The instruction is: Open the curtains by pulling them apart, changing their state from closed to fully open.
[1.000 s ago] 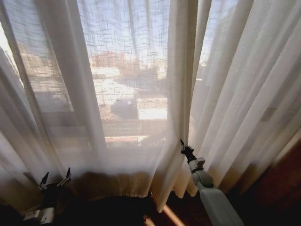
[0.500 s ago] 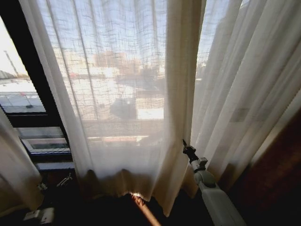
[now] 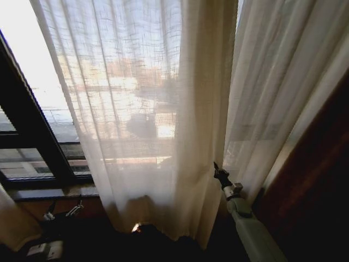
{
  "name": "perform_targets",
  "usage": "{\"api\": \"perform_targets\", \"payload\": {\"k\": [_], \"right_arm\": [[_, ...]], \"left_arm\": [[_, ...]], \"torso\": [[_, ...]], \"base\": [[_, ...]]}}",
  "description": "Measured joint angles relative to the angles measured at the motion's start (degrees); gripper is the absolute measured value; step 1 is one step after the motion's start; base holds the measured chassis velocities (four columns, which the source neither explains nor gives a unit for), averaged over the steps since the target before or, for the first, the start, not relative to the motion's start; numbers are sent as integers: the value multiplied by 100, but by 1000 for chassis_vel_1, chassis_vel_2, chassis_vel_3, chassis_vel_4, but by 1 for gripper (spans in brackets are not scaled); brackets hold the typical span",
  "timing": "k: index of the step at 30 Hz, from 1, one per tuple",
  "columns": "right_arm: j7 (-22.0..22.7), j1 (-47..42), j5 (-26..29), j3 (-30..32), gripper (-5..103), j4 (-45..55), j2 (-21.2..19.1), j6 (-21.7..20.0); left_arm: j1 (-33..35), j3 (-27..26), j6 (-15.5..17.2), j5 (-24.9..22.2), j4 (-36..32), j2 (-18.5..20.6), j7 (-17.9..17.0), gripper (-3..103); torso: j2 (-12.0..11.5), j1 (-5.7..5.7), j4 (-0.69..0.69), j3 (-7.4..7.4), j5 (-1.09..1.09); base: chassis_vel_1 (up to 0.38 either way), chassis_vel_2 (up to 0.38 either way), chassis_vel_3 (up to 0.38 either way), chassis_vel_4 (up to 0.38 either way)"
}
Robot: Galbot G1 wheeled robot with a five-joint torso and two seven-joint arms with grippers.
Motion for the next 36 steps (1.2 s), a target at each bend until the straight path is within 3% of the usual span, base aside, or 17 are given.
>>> {"api": "perform_targets", "payload": {"k": [15,18,28,36], "right_arm": [[-31,-19,74,5,0,-33,15,211],[-53,-27,6,5,0,-48,59,316],[-177,-2,-133,-81,0,-79,89,368],[-136,135,-415,-151,0,-301,-54,298]], "left_arm": [[0,0,0,0,0,0,0,100],[0,1,0,0,0,-1,1,100],[0,-2,0,0,1,1,1,100],[0,-2,0,0,0,1,0,100]], "torso": [[0,-1,0,0,-4],[-1,-2,-2,0,6],[0,-1,2,0,-4],[0,-2,0,0,3]], "base": [[-341,-357,343,369],[-251,-237,266,248],[-17,-30,47,19],[29,22,-11,-18]]}}
